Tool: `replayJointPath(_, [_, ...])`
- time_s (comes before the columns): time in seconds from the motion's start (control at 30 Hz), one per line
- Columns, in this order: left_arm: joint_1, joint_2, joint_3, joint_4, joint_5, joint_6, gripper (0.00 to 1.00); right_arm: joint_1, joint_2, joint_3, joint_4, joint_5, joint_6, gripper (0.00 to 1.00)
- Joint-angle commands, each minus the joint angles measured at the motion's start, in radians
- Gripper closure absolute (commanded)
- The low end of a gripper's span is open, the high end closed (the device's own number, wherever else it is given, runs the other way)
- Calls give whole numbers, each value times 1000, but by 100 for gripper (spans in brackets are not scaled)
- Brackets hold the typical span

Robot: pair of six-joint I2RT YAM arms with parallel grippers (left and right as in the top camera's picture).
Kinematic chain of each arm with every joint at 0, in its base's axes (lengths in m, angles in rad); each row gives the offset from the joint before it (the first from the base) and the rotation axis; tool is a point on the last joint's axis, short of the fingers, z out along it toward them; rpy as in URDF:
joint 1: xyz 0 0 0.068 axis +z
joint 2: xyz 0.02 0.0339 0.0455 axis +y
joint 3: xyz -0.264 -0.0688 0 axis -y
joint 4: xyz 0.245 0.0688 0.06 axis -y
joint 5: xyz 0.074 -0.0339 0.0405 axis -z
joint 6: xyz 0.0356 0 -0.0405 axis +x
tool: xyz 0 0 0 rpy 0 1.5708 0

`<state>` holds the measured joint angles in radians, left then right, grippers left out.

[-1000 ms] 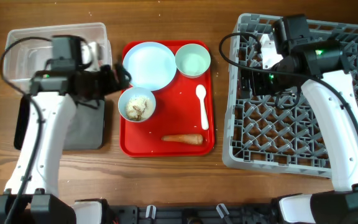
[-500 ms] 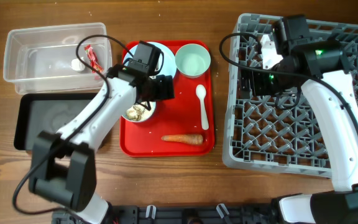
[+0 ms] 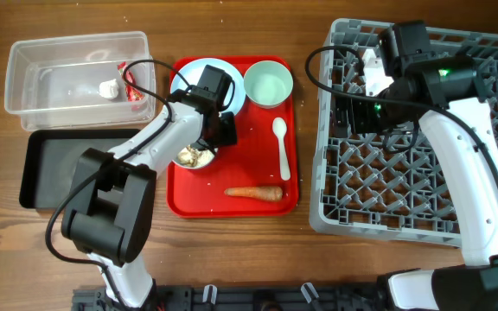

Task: Sort waste into correct bins and load items into the dishwasher rack
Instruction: 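Move the left gripper to the rice bowl and grasp its rim, then carry the rice bowl left and tip rice onto the black tray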

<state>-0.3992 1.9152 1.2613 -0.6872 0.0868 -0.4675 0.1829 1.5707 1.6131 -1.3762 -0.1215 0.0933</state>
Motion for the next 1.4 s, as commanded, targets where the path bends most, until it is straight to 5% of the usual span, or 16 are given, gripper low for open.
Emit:
replayJointPath(0.0, [-10, 15, 0, -9, -11, 3, 78, 3, 13, 15, -2, 17, 14, 0])
replayJointPath(0.17, [-11, 15, 0, -31, -10, 3, 96, 3, 13, 15, -2, 18, 14, 0])
replayJointPath(0.83, [17, -280, 3, -265, -130, 3, 96, 3, 13, 15, -20, 18, 10, 0])
replayJointPath(0.97, [169, -356, 3, -313, -83, 29, 96, 3, 13, 15, -20, 18, 11, 0])
replayJointPath(1.37, [753, -328, -1, -301, 517, 376, 96, 3, 13, 15, -39, 18, 11, 0])
